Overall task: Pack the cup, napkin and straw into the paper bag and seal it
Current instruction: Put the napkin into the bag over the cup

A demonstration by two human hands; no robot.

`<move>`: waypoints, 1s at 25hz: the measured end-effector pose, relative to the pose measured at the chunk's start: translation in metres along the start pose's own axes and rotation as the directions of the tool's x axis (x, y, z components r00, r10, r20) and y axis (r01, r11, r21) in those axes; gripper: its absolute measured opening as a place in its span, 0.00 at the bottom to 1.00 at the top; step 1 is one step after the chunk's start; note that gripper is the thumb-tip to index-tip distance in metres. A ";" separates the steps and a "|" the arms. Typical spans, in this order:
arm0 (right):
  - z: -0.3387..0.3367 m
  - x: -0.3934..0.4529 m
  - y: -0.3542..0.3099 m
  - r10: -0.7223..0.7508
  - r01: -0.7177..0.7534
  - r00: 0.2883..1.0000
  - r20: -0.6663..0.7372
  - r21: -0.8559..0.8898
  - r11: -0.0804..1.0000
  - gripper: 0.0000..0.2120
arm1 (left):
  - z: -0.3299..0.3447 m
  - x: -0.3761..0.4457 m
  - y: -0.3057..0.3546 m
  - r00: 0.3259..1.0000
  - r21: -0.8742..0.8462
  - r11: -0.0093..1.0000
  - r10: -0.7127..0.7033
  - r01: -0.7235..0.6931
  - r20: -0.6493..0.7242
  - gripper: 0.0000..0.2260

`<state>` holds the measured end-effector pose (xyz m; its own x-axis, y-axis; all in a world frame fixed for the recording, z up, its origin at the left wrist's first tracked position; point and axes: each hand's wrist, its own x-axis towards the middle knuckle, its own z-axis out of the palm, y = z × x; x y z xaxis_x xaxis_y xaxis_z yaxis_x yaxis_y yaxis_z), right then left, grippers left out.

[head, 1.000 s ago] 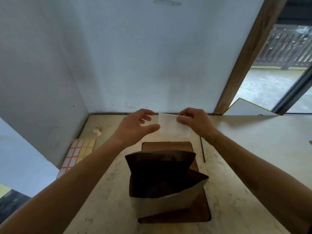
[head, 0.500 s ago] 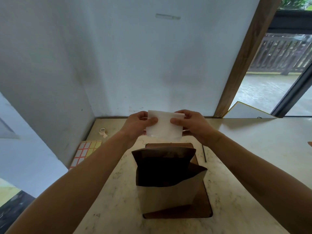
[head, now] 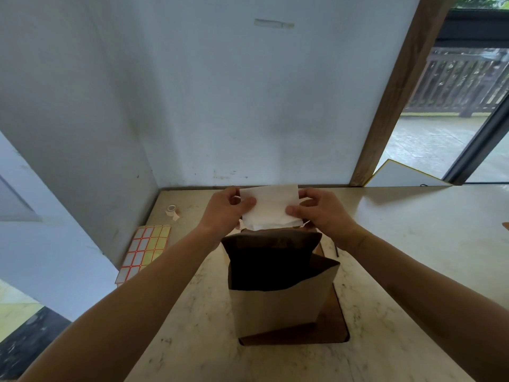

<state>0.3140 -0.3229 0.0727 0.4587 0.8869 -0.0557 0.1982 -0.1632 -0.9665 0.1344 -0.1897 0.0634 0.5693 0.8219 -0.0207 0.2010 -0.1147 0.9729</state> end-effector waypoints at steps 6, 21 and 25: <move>0.000 -0.012 0.004 -0.181 0.180 0.983 0.021 -0.241 0.954 0.31 | -0.006 -0.015 0.006 0.996 0.257 0.962 0.083 -0.089 0.035 0.13; 0.019 -0.027 0.011 0.016 0.437 0.879 0.476 -0.818 0.374 0.10 | 0.004 -0.029 0.008 0.784 0.703 0.426 0.024 -0.570 0.621 0.10; 0.017 -0.027 0.013 0.182 0.445 0.851 0.493 -0.860 0.251 0.15 | 0.024 -0.024 0.009 0.719 0.706 0.382 -0.138 -0.596 0.681 0.14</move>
<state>0.2892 -0.3417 0.0578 -0.0008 0.9378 -0.3473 0.9985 -0.0182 -0.0516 0.1415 -0.2235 0.0667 0.9247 0.2264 -0.3062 0.3005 -0.9277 0.2215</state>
